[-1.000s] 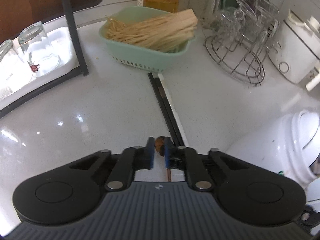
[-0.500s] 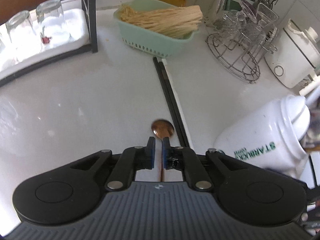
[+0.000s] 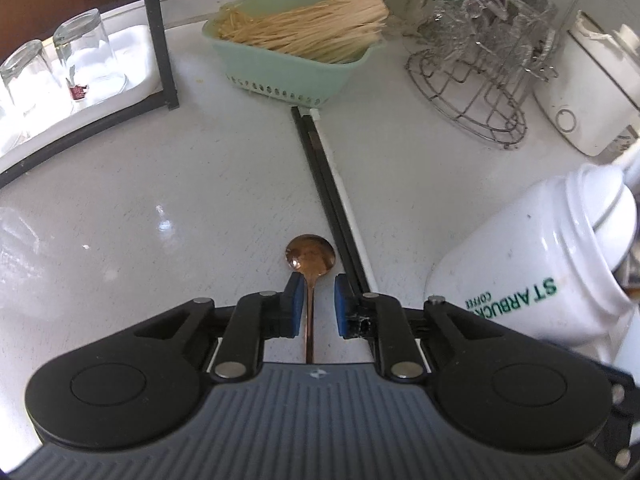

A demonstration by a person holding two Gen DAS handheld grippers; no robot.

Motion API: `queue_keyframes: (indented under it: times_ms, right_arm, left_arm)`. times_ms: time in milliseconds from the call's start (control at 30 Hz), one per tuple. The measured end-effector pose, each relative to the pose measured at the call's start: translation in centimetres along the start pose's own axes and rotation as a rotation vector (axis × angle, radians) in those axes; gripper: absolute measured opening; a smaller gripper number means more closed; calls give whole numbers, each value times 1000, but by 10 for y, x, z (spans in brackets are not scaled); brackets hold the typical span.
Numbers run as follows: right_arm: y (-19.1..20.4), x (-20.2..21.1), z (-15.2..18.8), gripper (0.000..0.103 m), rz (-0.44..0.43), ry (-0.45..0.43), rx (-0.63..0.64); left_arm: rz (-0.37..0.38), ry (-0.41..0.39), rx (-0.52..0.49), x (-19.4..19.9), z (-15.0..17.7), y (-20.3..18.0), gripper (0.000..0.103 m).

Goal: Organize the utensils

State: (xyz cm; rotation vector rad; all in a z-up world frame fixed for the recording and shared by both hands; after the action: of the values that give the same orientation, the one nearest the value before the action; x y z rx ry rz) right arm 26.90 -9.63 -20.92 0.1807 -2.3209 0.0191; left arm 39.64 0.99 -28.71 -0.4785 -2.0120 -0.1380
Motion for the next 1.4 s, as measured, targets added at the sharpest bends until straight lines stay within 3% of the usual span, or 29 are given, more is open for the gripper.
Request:
queue_keyframes:
  times_ms: [167,533,1033,1400]
  right_arm:
    - [0,1,1,85,-2,7,8]
    - [-1,3,3,85,-4,-7,23]
    - [0,-3,5,85,1,-26,44]
    - [2,-15,4,91,-7,-71,79]
  left_arm:
    - [-47,45,-15,-3,-4,-1,7]
    - [-37,46,23,7,7,0,3]
    - [-66,-108,117,89,0,2,3]
    - [-66,-192,158,135,1,-8,0]
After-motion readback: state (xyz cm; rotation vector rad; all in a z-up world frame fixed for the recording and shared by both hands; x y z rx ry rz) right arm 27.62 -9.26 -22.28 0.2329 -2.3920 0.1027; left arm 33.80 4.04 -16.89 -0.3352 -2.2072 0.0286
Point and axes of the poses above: each gripper's, at about its wrist camera, not at the fingertips, and x roughly against the way its jaws point, y to its left, z to its underside, the point moved 10 cm from there along -x, roughly the way its jaws point, and after that the axes turned 3 degrees about -x, right-handed, at the moved point
